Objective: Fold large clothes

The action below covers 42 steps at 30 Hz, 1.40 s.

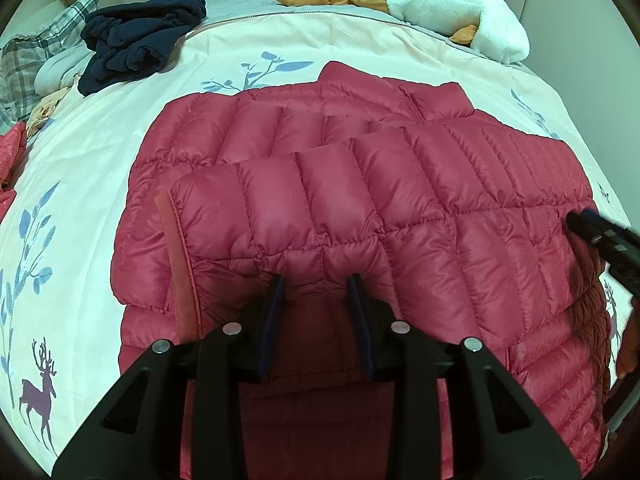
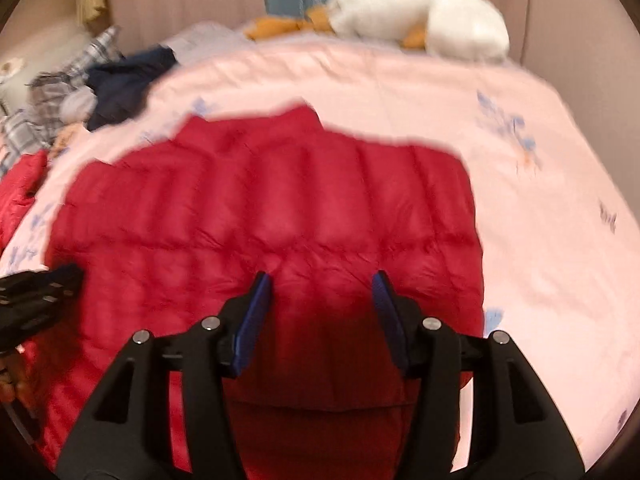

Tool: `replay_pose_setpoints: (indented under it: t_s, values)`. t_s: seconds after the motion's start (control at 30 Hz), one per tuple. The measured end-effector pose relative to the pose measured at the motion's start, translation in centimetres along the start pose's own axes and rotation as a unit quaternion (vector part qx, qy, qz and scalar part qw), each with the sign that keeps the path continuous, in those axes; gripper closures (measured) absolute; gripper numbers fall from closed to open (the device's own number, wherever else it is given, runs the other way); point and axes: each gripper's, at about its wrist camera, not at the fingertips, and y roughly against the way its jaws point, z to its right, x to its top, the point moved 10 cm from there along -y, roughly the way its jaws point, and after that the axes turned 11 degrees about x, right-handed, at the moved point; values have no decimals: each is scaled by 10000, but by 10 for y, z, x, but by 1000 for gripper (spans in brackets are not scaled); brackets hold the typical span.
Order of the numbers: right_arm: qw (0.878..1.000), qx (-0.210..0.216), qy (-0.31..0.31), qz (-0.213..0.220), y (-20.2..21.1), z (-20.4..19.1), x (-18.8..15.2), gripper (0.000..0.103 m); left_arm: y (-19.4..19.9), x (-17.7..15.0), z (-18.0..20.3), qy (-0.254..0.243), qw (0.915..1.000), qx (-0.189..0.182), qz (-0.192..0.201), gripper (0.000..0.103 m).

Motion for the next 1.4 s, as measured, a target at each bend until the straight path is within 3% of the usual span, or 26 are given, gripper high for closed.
replay_pose_setpoints:
  t_s: [0.27,0.37,0.43,0.6,0.77,1.03,1.13,1.27,1.4]
  values:
    - [9998,109,-143,-19,-1,2,-5,45,-1,1,-1,52,10000,22,-73,67]
    - [9994,280,-104,158,23,-4,-6,42,5,-2,-7,265,9996,49,-112,54]
    - [9993,284,34,242,39,-11,-11,40,14,-6,-9,355,9993,5,-122,40]
    - [9978,485,272,359,82,-29,-34,34,54,-23,-11,284,9995,19,99,31]
    - [9951,857,418,277,111,-54,-71,31,88,-53,-11,117,9997,-59,204,31]
    - [9849,1230,1213,-113,140,-118,-155,31,111,-126,-12,-288,9989,318,188,31]
    - [9801,945,1733,-209,143,-131,-184,31,110,-151,-10,-540,9974,450,139,31]
    - [9775,535,2000,-400,134,-127,-221,30,106,-177,-14,-403,9984,403,52,29]
    - [9819,678,1736,-324,143,-117,-235,30,112,-190,-20,-200,9994,282,21,29]
